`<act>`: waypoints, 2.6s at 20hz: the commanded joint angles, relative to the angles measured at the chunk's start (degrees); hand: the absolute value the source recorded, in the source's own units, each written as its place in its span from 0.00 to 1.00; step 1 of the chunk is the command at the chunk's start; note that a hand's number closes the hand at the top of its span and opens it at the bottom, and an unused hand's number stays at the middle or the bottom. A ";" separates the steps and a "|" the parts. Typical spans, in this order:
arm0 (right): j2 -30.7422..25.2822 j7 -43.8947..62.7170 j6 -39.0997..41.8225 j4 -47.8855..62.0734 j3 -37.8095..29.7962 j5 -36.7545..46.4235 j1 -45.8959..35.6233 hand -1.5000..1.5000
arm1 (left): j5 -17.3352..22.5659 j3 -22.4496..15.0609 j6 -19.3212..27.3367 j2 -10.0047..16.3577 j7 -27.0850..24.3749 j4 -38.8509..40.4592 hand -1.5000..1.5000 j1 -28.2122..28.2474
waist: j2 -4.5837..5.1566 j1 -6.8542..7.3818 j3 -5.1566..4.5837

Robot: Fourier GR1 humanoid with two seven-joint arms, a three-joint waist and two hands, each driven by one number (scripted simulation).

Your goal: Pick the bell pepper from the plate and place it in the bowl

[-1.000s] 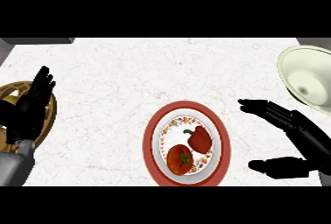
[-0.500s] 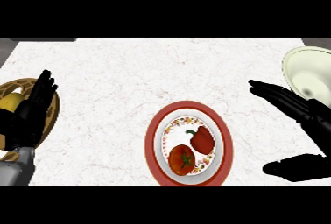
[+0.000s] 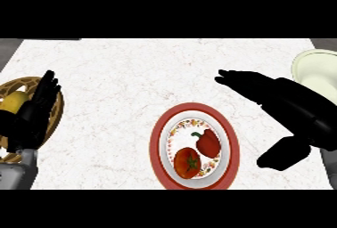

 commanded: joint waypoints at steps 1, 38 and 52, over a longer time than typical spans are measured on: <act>2.16 8.30 7.64 5.17 3.93 -0.81 -8.82 0.00 | -0.47 -0.03 -0.33 -0.58 1.34 0.31 0.50 -1.02 | 0.03 -0.11 0.02; 16.98 -9.99 7.33 29.03 17.88 35.36 -0.37 0.00 | -6.84 8.51 -7.17 -6.19 -0.15 2.82 0.50 -1.01 | 0.04 -1.03 0.14; 23.88 -12.72 8.99 31.96 11.50 44.05 2.15 0.00 | -10.29 10.48 -9.74 -8.98 3.65 -5.41 0.50 3.54 | -0.08 -1.02 0.14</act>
